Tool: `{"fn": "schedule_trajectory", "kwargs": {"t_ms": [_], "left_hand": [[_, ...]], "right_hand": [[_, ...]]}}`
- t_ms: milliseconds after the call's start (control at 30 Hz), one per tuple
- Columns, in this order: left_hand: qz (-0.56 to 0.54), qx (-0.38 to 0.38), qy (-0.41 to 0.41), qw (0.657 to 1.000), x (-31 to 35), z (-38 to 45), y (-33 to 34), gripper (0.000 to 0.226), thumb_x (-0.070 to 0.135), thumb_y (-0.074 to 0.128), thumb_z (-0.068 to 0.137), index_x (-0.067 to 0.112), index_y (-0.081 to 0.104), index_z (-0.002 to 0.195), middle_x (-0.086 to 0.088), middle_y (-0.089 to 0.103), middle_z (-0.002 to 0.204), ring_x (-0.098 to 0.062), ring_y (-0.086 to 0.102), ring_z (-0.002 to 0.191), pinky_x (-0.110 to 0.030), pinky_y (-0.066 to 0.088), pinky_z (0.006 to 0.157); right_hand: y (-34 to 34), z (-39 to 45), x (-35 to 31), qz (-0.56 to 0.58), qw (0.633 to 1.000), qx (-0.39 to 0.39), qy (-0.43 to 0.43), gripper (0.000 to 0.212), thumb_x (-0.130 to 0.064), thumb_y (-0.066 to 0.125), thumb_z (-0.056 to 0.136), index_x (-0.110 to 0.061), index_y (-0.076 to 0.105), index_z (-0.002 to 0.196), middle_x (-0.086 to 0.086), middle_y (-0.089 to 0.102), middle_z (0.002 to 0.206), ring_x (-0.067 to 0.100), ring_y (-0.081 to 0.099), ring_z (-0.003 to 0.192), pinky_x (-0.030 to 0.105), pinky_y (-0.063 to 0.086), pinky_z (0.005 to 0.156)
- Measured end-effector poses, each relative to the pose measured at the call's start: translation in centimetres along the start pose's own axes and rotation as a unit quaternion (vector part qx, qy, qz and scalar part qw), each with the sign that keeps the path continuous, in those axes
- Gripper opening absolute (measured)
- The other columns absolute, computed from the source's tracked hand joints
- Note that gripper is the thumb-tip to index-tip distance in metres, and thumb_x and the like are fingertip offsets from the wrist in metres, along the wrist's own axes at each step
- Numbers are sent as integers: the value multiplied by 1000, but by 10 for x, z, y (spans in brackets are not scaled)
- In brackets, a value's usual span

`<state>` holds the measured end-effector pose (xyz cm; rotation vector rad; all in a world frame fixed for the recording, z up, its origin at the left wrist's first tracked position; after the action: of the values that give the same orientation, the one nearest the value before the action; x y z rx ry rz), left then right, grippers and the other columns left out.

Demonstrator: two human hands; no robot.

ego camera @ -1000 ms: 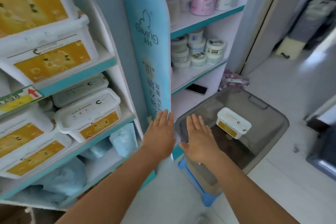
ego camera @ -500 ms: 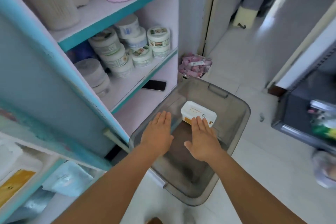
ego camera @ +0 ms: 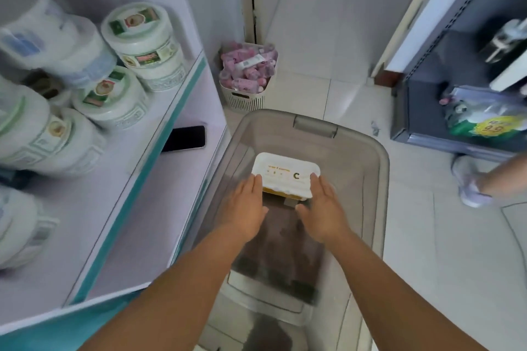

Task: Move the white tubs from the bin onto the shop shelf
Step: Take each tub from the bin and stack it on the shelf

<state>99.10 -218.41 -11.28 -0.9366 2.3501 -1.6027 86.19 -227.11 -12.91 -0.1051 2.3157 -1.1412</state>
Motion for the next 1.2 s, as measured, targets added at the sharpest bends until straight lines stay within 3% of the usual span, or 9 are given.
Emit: {"fn": "schedule_trajectory", "kwargs": {"t_ms": [233,433,567,667,867,1067,1133,1200], "left_hand": [[-28,-56,-36,997,-15,69,50,72,33,46,98,14,2,151,-9,1,159,-29,14,144,-41,24,114],[-61,-44,-56,996,-21,85,79,68,33,42,99,13,4,152,-8,-8,159,-27,6,146,-40,19,116],[-107,-3,-84,991,-21,86,90,70,34,43,99,12,3,152,-7,-13,158,-26,5,146,-36,24,114],[-154,31,-100,982,-21,89,93,70,34,45,98,13,5,151,-7,-5,159,-25,11,145,-35,30,112],[-231,94,-131,960,-25,89,85,69,28,52,96,10,13,150,-8,21,149,-21,29,135,-28,37,103],[-299,126,-158,933,-29,55,72,73,26,70,84,16,27,142,-5,32,131,-17,45,120,-28,45,100],[-329,141,-164,919,-27,36,64,72,27,74,79,19,33,137,-1,34,126,-19,48,116,-34,49,99],[-357,162,-173,903,-23,13,51,69,25,76,77,23,37,134,-1,35,124,-18,51,112,-32,48,97]], "right_hand": [[37,58,32,118,984,28,130,72,-31,55,92,-19,13,150,2,35,150,28,42,131,39,38,103],[54,77,51,210,956,99,181,60,-23,49,96,-13,22,149,6,37,149,27,44,130,37,39,103],[60,84,63,237,938,138,213,40,-27,45,97,-11,45,133,9,58,128,29,57,111,32,43,86],[63,90,69,277,919,160,232,28,-27,47,96,-11,58,117,7,66,112,25,60,98,28,41,79],[55,92,78,276,904,182,272,28,-16,50,93,-8,65,115,14,68,112,33,62,103,32,46,83],[27,62,70,281,910,186,241,26,-15,49,92,-10,68,109,9,70,104,22,55,82,26,41,71],[12,47,63,288,913,192,217,26,-15,50,92,-11,68,110,10,70,104,21,55,81,26,41,71],[-3,30,55,285,921,190,187,26,-15,50,93,-11,68,112,9,70,106,19,55,83,23,42,69]]}}
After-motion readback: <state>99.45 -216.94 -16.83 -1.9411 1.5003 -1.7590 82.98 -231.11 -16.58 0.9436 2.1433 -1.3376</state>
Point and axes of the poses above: each hand's wrist, its own z-axis towards the middle knuckle, its own y-axis out of the palm, x = y × z, the point moved 7 cm from there along z, towards the middle knuckle
